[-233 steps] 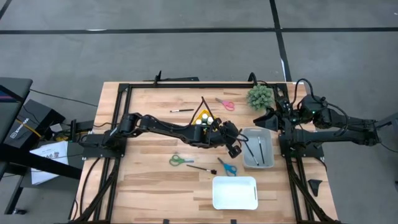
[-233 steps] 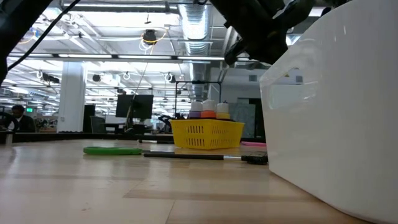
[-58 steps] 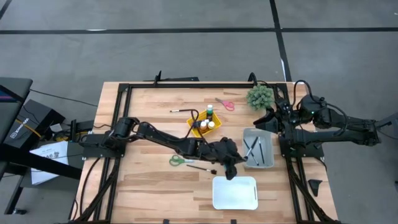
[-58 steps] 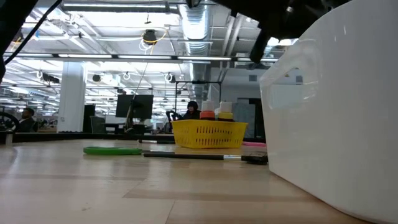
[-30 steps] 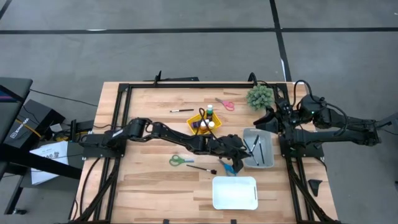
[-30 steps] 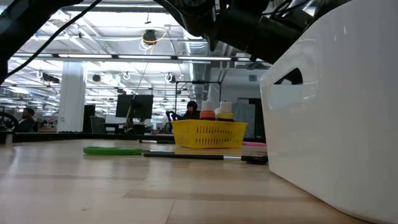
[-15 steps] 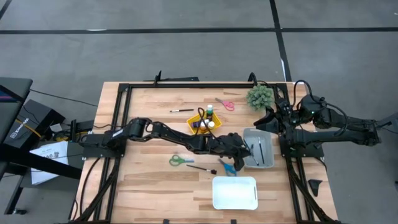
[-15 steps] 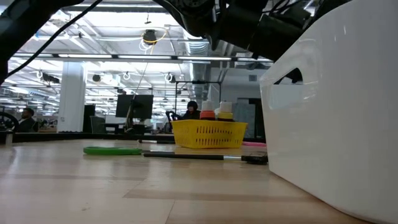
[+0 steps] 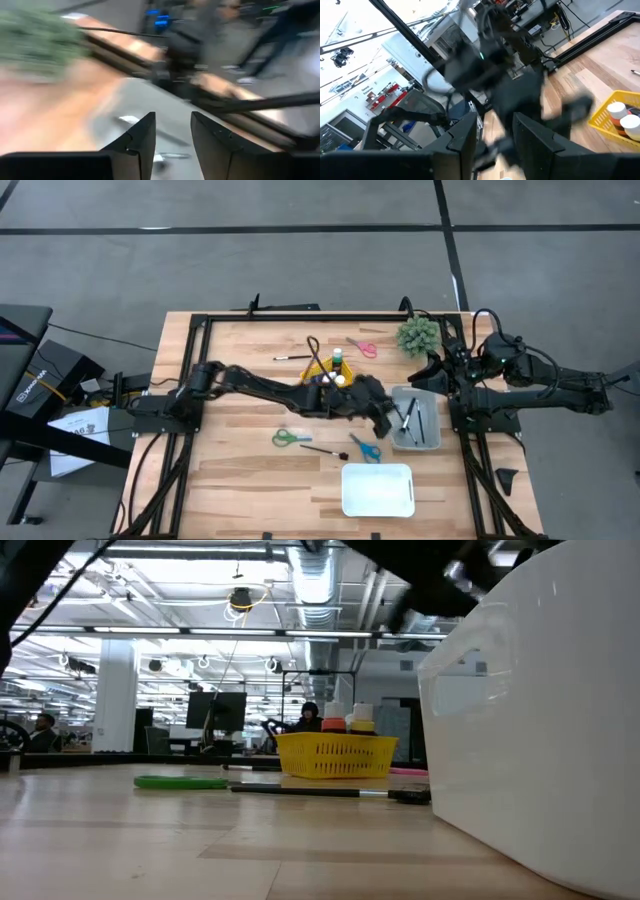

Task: Pick & Place Paint Supplies
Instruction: Put the black eyeshadow brush into the gray bin

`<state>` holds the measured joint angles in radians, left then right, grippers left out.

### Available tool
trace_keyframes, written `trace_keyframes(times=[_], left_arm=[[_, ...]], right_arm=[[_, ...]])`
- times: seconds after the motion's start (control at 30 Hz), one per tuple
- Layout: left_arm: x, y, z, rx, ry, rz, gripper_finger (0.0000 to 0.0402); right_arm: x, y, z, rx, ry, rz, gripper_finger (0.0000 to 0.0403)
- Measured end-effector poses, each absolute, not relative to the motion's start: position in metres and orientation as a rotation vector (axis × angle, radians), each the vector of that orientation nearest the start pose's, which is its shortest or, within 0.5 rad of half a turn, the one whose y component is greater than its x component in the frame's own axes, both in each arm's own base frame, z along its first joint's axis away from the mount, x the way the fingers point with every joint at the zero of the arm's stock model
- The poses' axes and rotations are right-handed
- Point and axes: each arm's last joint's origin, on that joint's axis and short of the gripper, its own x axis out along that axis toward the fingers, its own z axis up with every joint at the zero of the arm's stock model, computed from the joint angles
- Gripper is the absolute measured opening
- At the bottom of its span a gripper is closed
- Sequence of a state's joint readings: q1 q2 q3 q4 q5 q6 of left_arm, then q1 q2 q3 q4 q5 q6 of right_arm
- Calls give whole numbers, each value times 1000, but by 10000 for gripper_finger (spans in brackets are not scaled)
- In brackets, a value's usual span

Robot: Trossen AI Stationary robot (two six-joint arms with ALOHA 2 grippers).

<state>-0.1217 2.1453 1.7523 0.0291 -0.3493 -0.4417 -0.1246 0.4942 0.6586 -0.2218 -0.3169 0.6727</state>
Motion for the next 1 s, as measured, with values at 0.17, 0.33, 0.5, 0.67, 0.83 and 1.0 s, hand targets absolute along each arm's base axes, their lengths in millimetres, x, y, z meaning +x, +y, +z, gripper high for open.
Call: trace_keyframes(times=[0.17,0.33,0.5,0.67,0.83,1.0], left_arm=[[464,-35,279,-209,486,508,100],[431,-29,292,-93,678,599,99],[405,-26,298,-42,757,622,105],[375,-23,296,-37,778,624,114],[347,-20,296,-82,723,628,125],[325,-17,297,-126,620,617,134]], right_arm=[[115,-5,323,683,119,166,123],[115,-5,322,682,119,166,123],[115,-5,322,682,120,166,123],[115,-5,322,682,120,166,123],[115,-5,322,682,120,166,123],[115,-6,322,683,120,161,123]])
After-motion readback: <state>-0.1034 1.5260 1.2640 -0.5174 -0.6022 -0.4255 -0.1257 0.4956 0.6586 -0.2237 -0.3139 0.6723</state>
